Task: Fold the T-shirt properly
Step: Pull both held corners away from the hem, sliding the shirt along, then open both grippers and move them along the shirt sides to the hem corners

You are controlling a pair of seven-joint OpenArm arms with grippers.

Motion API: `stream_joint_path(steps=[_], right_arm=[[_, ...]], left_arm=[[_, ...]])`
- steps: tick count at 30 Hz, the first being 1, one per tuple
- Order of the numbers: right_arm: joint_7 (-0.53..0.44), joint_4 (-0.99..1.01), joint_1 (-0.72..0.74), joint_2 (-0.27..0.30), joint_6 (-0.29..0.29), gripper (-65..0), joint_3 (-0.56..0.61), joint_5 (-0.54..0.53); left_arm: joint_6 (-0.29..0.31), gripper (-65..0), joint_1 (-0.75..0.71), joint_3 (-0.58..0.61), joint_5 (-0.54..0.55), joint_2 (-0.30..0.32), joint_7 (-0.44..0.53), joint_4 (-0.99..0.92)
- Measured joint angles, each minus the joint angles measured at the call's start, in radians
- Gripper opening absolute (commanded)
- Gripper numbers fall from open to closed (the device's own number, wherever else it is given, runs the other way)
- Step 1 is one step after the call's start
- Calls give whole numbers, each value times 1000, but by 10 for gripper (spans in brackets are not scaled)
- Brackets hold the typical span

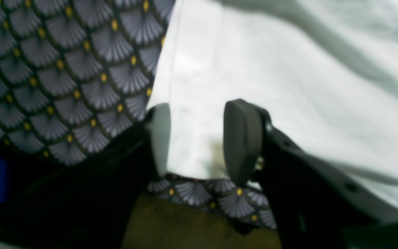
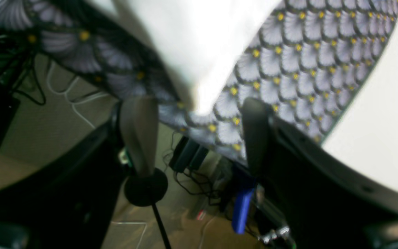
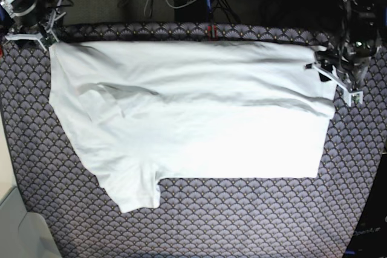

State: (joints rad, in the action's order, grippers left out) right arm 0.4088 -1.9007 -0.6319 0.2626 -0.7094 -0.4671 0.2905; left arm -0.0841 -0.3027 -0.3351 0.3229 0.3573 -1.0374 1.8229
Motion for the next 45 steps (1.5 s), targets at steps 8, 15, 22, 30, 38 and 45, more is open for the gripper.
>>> stream_joint_path(steps=[8,15,22,30,38,45], right_arm=[[9,-91,66,-10,6,-402,-23,-115],[14,-86,251,-157,16,-627,47,-19],[55,2,302,-210,1,-635,180,12],[77,186,382,-163,7,-635,197,16],[76,293,450,-153,7,-635,224,16],[88,343,530,-145,18,-635,313,27]], left_arm=[[3,-380,18,-37,11,-8,-2,8],[3,-650,109,17,3,-71,1,-170],[2,-645,165,10,2,-82,27,-291],[2,-645,153,11,10,-80,77,-298],[6,-645,145,10,14,-80,93,-298],[6,-645,145,11,11,-80,90,-296]])
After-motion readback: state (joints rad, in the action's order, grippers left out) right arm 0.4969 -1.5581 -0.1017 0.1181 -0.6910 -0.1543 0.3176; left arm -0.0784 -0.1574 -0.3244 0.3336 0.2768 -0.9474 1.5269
